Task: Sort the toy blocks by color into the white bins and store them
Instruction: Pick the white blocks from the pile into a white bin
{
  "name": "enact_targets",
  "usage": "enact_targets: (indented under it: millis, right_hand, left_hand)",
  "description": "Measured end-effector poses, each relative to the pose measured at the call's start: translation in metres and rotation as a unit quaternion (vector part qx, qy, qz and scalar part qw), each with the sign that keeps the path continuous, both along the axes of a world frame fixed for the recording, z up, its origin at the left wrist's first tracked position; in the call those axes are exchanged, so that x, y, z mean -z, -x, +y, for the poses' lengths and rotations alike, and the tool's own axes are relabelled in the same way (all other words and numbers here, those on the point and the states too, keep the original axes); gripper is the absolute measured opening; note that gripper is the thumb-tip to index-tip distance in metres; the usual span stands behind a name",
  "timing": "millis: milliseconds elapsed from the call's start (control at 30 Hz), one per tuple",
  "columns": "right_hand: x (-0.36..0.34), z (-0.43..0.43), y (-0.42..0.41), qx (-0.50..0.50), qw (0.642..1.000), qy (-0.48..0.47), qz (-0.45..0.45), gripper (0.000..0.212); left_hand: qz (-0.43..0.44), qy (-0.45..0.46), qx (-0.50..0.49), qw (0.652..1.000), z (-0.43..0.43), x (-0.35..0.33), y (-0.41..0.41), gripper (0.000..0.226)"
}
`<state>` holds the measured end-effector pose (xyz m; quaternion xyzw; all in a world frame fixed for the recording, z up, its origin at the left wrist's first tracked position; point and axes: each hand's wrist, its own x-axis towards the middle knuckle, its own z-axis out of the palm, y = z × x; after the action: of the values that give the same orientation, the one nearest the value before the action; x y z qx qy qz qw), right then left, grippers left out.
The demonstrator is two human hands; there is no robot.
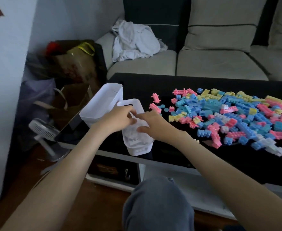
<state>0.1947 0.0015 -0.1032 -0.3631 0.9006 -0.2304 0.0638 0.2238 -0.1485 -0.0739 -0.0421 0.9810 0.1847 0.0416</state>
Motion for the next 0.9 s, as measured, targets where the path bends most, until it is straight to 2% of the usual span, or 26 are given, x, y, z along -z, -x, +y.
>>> enact_targets:
  millis: [33, 133, 200, 267, 333, 467, 567, 667, 700, 900]
  right_hand:
    - [-0.001, 0.004, -0.003, -0.011, 1.0, 0.006, -0.011, 0.06]
    - [-0.006, 0.029, -0.005, 0.005, 0.998, 0.055, -0.024, 0.067]
    - [-0.009, 0.056, -0.005, 0.052, 0.996, 0.073, -0.004, 0.061]
    - [-0.013, 0.091, -0.001, 0.111, 0.991, 0.073, 0.009, 0.051]
    - [-0.012, 0.132, 0.006, 0.176, 0.983, 0.045, 0.007, 0.045]
    - [-0.001, 0.244, 0.011, 0.312, 0.95, -0.018, -0.004, 0.052]
    - [0.009, 0.304, 0.004, 0.374, 0.925, -0.06, -0.025, 0.047]
    - [0.026, 0.331, -0.004, 0.369, 0.92, -0.095, -0.091, 0.069]
    - [0.031, 0.334, -0.006, 0.356, 0.924, -0.096, -0.102, 0.069]
    - [0.045, 0.324, -0.003, 0.3, 0.951, -0.056, -0.049, 0.03]
  left_hand:
    - [0.002, 0.022, 0.004, 1.0, 0.003, 0.0, 0.001, 0.027]
    - [0.109, 0.032, 0.024, 0.993, 0.027, -0.007, 0.011, 0.023]
    - [0.154, 0.02, 0.07, 0.985, 0.058, -0.013, 0.021, 0.029]
    - [0.163, 0.018, 0.113, 0.98, 0.093, -0.015, 0.031, 0.032]
    - [0.148, 0.018, 0.151, 0.977, 0.125, -0.008, 0.039, 0.034]
    - [0.071, 0.015, 0.232, 0.97, 0.194, 0.013, 0.056, 0.041]
    - [0.029, 0.02, 0.258, 0.965, 0.224, 0.019, 0.065, 0.047]
    - [0.006, 0.034, 0.266, 0.963, 0.243, 0.024, 0.074, 0.04]
    - [-0.001, 0.038, 0.266, 0.963, 0.247, 0.025, 0.077, 0.035]
    - [-0.035, 0.061, 0.259, 0.963, 0.264, 0.041, 0.09, 0.014]
